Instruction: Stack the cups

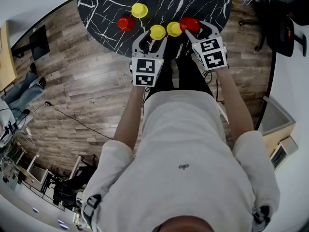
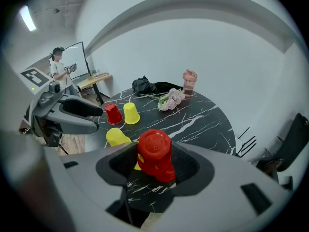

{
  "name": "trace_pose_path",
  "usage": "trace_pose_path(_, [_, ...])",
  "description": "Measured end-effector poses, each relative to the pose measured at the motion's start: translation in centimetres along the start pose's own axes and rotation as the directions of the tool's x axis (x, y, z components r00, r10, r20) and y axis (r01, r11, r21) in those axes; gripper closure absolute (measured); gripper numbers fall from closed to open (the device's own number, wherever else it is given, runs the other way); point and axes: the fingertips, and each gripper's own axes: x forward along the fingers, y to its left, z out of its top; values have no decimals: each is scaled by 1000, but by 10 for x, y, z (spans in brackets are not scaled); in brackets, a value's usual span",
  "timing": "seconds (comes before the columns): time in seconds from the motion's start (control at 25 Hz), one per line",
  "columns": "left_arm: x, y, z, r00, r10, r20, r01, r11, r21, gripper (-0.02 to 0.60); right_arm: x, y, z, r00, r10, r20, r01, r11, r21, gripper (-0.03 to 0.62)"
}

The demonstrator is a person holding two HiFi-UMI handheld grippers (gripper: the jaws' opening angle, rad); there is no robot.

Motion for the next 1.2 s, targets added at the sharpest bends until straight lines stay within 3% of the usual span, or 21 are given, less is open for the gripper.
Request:
trace_pose_path(0.68, [1, 11, 0, 1000, 29, 10, -28, 1000, -13, 357, -10, 0, -1, 1000, 4, 10, -4, 1000, 18, 336])
trace_pose_path(1.2, [-2, 59, -2, 990, 137, 33, -135, 990, -35, 357, -38, -6, 15, 997, -30, 74, 24, 997, 77, 341])
